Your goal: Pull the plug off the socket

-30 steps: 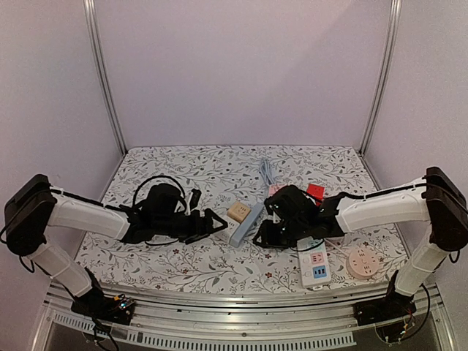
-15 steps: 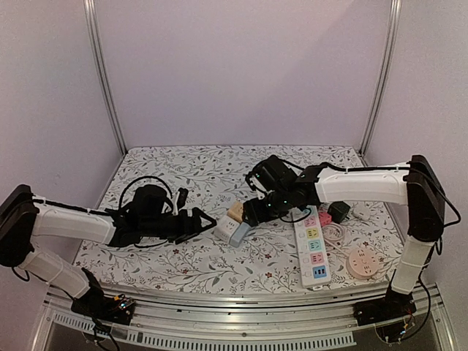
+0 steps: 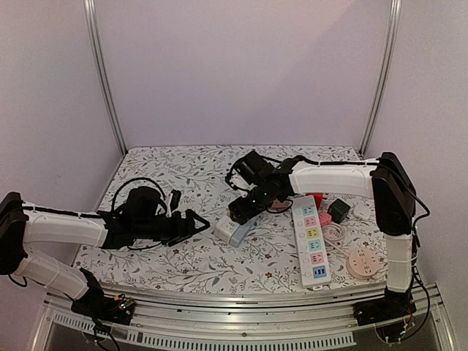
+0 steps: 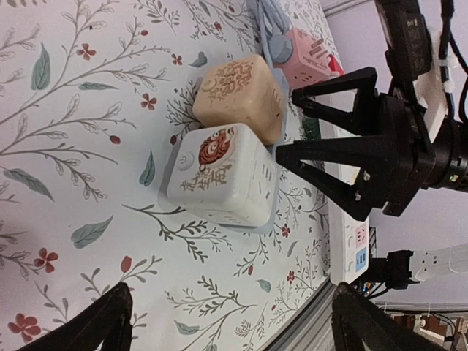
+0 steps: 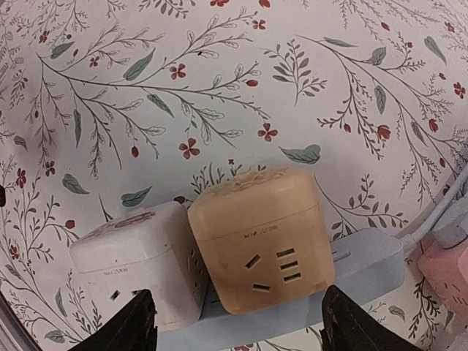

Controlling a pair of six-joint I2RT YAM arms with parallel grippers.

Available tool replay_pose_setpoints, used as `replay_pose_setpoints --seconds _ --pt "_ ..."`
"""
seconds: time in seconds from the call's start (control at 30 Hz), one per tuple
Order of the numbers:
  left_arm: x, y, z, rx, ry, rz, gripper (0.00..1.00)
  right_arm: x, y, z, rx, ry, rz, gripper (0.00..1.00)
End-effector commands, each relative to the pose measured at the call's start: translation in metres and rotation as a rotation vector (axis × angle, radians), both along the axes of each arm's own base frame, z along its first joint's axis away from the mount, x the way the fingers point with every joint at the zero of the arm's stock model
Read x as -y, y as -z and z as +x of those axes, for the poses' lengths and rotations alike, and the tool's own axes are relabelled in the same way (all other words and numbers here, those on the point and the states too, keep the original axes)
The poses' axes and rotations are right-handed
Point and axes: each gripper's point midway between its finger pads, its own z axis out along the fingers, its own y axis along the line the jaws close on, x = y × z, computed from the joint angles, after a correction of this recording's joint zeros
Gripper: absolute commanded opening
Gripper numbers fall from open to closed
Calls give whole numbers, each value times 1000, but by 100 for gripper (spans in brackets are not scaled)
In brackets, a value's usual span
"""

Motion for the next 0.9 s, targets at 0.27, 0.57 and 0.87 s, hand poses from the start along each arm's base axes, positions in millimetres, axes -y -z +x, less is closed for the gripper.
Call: replay_pose_setpoints --seconds 0.27,0.57,0.87 --pt "-9 0 1 8 -17 24 93 -8 34 28 9 -81 -94 77" --pt "-7 0 1 8 -6 18 93 -16 51 29 -28 -103 -91 68" --pt "-2 -6 0 16 6 -17 93 -29 19 32 33 -99 40 34"
